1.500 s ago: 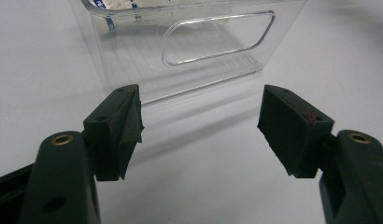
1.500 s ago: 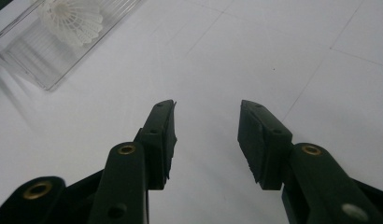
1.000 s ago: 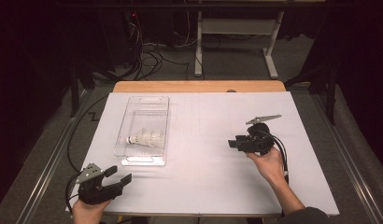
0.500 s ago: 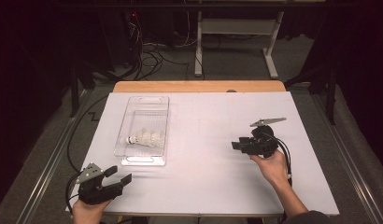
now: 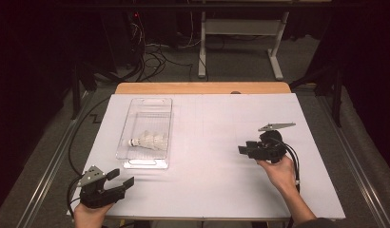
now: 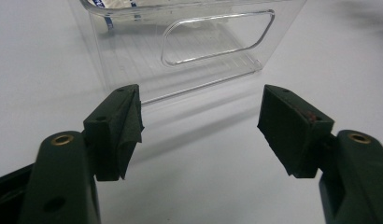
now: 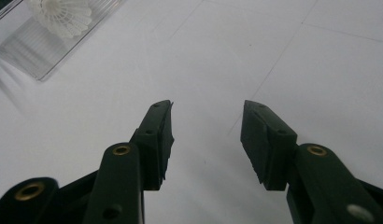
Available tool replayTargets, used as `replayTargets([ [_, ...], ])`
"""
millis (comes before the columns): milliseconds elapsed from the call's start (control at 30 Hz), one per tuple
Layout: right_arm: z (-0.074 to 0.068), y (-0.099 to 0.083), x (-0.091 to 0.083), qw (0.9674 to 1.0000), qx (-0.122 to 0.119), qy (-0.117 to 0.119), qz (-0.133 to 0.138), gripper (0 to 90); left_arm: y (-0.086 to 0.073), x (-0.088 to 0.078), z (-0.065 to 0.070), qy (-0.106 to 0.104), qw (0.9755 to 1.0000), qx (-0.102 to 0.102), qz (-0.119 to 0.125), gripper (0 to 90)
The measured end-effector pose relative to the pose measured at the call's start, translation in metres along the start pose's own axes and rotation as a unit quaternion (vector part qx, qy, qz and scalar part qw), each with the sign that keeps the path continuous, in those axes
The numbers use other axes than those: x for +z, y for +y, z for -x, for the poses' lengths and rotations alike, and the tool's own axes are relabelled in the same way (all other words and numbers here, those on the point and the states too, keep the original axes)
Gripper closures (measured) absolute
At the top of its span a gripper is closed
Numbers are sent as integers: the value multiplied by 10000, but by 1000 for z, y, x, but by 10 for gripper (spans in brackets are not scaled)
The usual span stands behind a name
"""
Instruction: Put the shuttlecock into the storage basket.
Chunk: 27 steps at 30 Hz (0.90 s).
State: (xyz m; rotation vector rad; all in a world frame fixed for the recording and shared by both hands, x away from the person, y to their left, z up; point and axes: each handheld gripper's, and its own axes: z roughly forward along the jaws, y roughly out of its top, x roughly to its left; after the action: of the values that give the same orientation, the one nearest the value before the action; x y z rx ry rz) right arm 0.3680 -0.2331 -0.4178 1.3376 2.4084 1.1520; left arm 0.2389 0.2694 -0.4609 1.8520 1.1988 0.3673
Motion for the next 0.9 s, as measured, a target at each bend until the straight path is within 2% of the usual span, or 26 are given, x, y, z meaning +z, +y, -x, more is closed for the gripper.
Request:
replayTargets([
  [533,7,-14,-9,9998,133,-23,112,518,0,0,0,-2,10000,-6,0,313],
  [767,10,-20,-15,9991,249,-209,257,495,0,0,0,5,10000,-4,1,313],
  [900,12,-23,-18,9990,281,-224,275,485,0,0,0,5,10000,-4,1,313],
])
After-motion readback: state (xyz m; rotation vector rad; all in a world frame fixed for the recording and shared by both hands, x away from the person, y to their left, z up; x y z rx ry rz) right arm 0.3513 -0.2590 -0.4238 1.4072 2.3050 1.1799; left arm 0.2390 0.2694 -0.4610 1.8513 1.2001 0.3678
